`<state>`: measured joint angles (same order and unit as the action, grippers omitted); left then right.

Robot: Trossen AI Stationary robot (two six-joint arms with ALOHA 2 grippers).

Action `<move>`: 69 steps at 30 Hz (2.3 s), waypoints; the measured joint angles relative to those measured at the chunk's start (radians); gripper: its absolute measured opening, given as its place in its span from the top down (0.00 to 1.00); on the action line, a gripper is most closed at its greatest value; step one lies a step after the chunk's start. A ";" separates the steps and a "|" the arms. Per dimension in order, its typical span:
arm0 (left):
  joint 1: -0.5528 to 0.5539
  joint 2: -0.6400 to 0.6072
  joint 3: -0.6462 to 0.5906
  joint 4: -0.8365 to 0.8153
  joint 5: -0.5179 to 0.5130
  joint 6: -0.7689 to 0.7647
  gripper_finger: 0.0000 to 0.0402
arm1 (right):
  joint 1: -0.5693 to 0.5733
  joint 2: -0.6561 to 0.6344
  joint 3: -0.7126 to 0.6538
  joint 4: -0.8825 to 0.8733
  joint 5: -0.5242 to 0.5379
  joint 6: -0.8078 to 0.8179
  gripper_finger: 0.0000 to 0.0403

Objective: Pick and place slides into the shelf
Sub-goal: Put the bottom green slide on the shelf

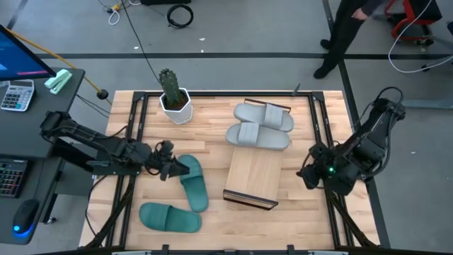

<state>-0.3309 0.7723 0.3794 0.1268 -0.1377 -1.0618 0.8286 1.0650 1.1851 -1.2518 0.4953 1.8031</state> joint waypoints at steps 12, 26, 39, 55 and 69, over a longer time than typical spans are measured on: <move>-0.030 0.000 0.103 -0.156 -0.012 0.024 0.76 | 0.111 0.016 0.000 0.008 0.002 -0.005 0.64; -0.019 0.213 0.342 -0.388 -0.013 0.000 0.87 | 0.178 0.028 0.000 -0.015 0.032 -0.036 0.64; -0.086 0.393 0.469 -0.464 0.309 -0.203 0.63 | 0.178 0.029 0.000 -0.020 0.032 -0.134 0.64; -0.493 0.285 0.546 -0.869 -0.369 -0.848 0.78 | 0.178 0.029 0.000 -0.064 0.061 -0.249 0.64; -0.658 0.340 0.507 -0.963 -0.624 -1.140 0.83 | 0.178 0.029 0.000 -0.073 0.066 -0.237 0.64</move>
<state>-0.9894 1.1127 0.8864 -0.8366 -0.7619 -2.2019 1.0065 1.0939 1.1847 -1.3247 0.5617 1.5664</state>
